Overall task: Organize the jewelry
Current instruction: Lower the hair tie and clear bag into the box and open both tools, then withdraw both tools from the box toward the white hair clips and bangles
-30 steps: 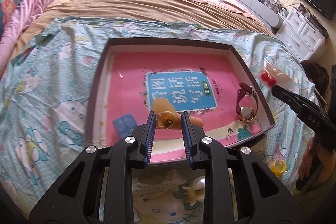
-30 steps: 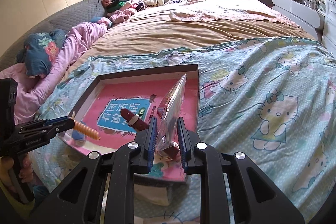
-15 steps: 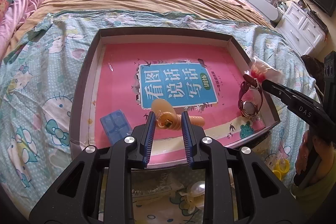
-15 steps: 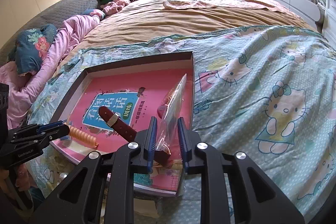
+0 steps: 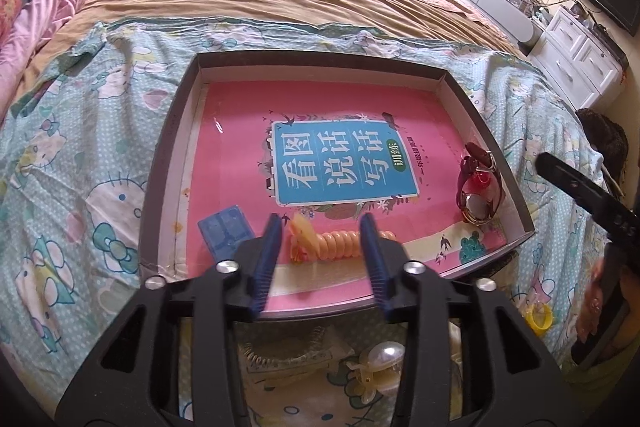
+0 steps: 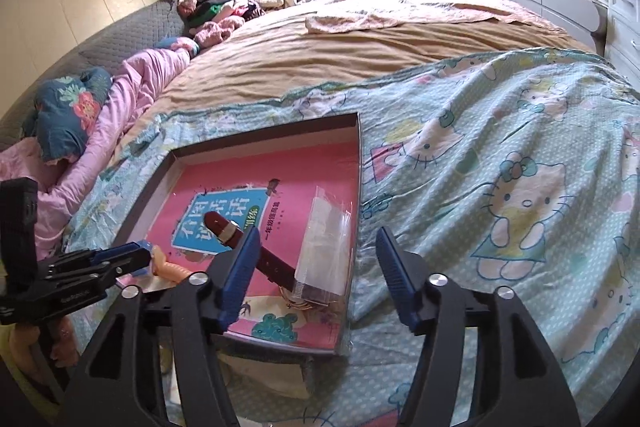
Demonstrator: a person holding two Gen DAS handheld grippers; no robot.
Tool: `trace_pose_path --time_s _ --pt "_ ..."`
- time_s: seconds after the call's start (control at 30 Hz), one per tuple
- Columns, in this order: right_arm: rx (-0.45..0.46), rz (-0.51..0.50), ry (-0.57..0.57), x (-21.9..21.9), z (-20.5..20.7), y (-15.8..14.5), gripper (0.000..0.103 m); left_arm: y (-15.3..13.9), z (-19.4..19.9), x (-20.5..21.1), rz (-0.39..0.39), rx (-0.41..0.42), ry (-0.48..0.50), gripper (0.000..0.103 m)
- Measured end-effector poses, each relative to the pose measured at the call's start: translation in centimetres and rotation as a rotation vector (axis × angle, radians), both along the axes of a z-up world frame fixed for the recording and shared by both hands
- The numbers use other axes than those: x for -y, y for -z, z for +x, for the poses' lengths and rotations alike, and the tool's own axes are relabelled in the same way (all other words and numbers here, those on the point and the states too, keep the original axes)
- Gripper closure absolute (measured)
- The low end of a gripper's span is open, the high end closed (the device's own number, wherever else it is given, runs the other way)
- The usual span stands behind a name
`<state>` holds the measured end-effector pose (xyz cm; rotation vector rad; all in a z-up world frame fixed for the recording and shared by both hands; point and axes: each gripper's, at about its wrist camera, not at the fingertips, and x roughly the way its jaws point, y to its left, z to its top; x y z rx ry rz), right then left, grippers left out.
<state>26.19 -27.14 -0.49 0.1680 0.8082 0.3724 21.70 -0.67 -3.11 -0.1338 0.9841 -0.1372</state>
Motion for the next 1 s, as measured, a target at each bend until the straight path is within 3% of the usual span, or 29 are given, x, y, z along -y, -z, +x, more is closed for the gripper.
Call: trace_pose_path --time_s 0.03,0.2,0.47,1.0 --pt "0.007 0.003 0.005 0.2 -0.2 -0.3 0.033 -0.1 -0.1 -0.1 0.0 0.003 -0.004 0.069" --pt "0.037 0.014 0.014 0.8 -1.5 -1.6 0.022 -1.2 -0.8 -0.6 0.012 0.027 -0.027 0.048" --pt "0.072 0.015 0.009 1.3 -3.3 -3.2 0.016 -3.5 -2.4 -1.6 0.003 0.074 -0.057 0.018" --pt "0.119 0.017 -0.01 1.0 -6.2 -5.5 0.013 -5.9 -5.4 -2.9 -0.012 0.123 -0.098 0.017"
